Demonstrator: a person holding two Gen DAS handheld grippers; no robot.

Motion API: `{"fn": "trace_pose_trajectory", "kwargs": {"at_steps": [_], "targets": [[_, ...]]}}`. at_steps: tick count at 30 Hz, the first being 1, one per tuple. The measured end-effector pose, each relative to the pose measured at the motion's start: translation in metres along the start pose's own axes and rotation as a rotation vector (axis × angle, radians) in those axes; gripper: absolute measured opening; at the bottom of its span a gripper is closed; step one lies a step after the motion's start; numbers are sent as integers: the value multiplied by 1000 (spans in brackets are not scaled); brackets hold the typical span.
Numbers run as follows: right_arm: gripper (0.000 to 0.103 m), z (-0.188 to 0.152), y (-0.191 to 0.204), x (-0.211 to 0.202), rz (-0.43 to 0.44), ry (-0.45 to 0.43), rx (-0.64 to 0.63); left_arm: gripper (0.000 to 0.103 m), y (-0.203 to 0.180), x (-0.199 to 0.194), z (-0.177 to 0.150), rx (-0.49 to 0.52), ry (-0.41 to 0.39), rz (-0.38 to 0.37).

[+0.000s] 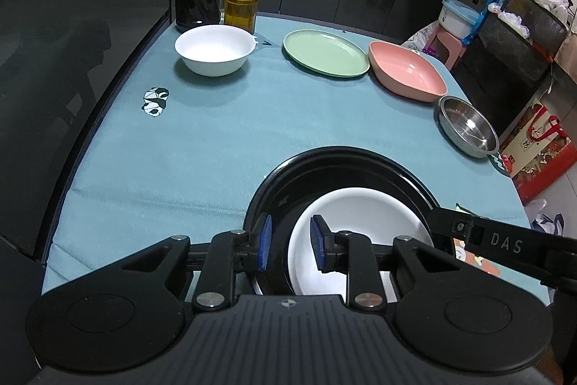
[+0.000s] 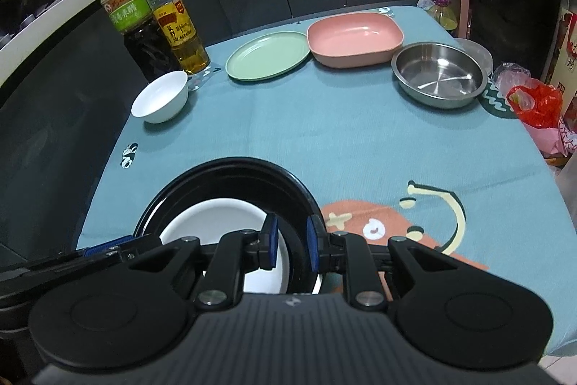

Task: Organize plates and bowls
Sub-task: 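Open both grippers and withdraw from the nested bowls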

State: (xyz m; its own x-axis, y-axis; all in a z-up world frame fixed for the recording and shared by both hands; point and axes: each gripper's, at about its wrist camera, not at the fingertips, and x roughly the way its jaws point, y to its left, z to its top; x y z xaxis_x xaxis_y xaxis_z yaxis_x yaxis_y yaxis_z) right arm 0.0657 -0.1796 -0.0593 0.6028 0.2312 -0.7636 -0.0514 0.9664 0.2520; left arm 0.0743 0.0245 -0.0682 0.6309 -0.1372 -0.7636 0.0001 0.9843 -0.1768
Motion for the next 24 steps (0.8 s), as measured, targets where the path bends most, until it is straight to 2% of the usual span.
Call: {"fn": "trace_pose_trajectory", "kwargs": {"at_steps": [17, 24], "targets": [[20, 24, 21, 16, 0, 0, -37, 23, 25, 22, 21, -45, 2, 29], [20, 34, 34, 30, -9, 23, -63, 24, 37, 29, 29, -76, 4, 0]]}}
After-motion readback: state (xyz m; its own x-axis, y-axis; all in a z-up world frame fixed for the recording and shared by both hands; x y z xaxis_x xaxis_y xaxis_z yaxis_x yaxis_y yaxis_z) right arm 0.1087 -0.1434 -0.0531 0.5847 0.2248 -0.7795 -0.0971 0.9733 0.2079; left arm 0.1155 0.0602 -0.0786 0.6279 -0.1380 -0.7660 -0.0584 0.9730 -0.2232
